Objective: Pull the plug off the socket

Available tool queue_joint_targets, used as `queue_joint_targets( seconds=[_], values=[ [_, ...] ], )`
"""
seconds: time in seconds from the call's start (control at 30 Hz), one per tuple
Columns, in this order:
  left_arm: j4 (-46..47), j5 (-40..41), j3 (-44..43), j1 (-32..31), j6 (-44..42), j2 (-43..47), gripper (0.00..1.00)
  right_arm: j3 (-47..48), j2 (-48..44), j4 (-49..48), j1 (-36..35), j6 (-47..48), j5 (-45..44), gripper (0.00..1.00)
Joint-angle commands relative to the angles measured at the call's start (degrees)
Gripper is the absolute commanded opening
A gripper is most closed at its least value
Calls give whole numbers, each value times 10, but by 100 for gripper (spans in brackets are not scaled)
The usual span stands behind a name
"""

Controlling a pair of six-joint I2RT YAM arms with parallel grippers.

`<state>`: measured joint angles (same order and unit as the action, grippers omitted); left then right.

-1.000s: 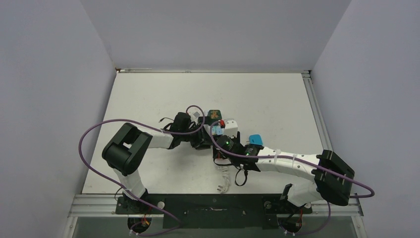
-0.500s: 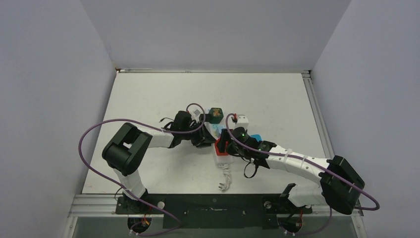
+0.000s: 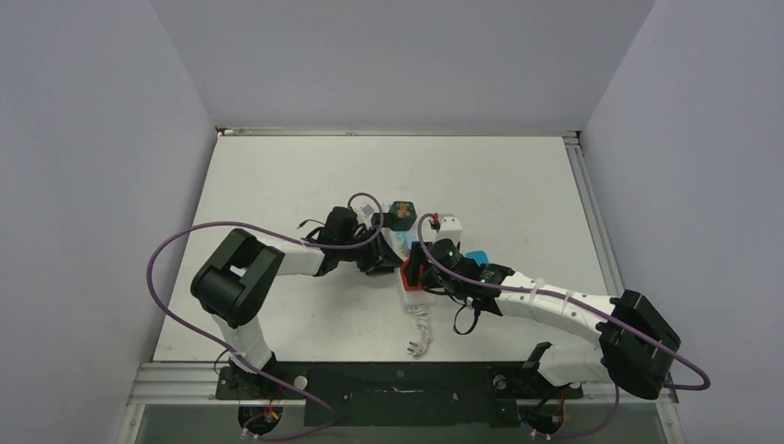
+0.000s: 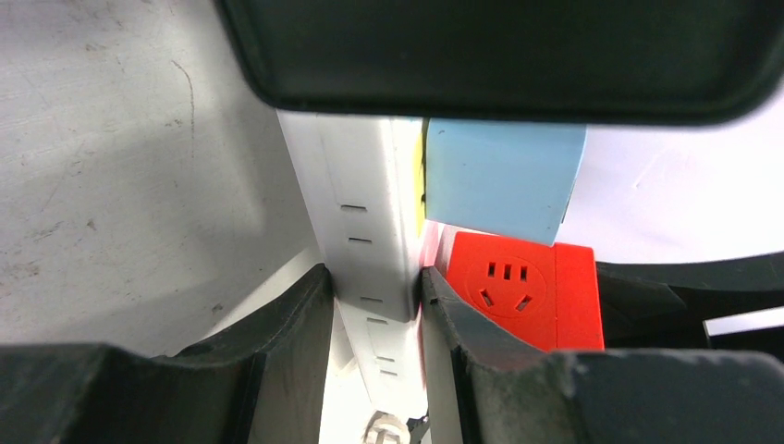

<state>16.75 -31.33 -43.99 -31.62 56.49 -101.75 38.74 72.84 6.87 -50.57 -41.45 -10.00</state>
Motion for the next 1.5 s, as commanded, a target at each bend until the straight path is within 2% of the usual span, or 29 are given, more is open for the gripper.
queue_joint_targets(
  seconds=[0.0,0.2,0.73,0.87,1.1,1.23,1.4,1.47],
  values=[
    [-18,23,-9,4,-33,-8,0,49,-16,9,-27,18,-98,5],
    [-19,23,-10,4,-35,-7,0,88,17,52,-65,24,-162,5],
    [-22,28,-11,3,-38,0,0,93,-16,47,-53,48,-152,5],
    [-26,30,-12,2,-42,5,0,82,-45,53,-8,63,-130,5],
    [-26,27,-15,-7,-45,8,0,45,-68,32,134,95,-35,5],
    [-30,28,-15,-10,-47,9,0,38,-48,8,206,106,55,5],
    [-29,26,-15,-15,-45,9,0,42,-13,-2,248,118,83,5],
    [-29,25,-15,-17,-44,9,0,39,-1,-15,269,119,119,5]
  ],
)
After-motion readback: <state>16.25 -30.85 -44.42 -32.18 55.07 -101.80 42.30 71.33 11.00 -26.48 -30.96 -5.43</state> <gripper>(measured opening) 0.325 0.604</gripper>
